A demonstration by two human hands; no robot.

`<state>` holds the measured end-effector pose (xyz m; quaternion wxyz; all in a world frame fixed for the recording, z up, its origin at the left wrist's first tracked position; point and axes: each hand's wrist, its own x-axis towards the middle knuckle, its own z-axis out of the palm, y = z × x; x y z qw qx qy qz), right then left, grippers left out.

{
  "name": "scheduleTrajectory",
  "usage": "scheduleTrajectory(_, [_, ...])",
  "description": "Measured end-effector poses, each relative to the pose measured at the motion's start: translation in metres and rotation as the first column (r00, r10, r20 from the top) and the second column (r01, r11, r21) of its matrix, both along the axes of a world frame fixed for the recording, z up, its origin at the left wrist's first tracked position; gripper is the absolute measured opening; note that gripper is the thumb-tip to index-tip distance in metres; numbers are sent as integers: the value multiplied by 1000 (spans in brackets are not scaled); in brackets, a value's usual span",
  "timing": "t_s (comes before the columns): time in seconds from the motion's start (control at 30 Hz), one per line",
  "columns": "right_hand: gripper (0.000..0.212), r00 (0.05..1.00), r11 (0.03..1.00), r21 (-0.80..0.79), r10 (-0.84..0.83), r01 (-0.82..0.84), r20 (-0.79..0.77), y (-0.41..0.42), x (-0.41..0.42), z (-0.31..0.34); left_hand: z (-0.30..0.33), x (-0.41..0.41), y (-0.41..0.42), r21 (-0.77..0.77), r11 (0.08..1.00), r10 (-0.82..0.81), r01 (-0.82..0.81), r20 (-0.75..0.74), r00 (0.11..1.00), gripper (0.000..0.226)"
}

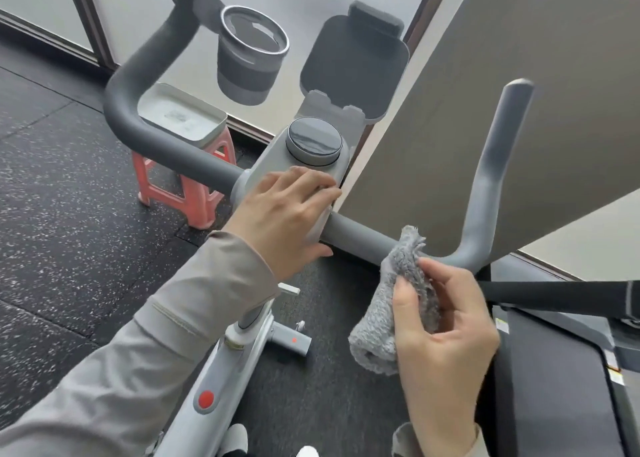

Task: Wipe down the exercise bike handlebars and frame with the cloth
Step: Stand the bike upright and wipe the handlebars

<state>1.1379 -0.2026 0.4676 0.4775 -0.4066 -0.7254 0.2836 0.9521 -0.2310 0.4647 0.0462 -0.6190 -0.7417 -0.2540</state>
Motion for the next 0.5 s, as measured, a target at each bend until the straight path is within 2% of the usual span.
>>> scheduleTrajectory(0.1, [18,993,991,129,33,-47,111,17,-3,18,-1,-1,1,8,1000,8,-8,0,1000,68])
scheduleTrajectory(0.17, [19,968,981,158,69,-109,240,38,-19,27,-1,-1,0,8,1000,14,-14,5,1000,67])
scheduleTrajectory(0.3, [19,850,950,91,223,-300,477,60,-62,27,1,0,-1,-4,1000,28,-28,29,999,67])
scheduleTrajectory(0.5, [25,680,905,13,309,-425,664,69,-54,29,2,-1,-1,-27,999,30,-29,38,999,71])
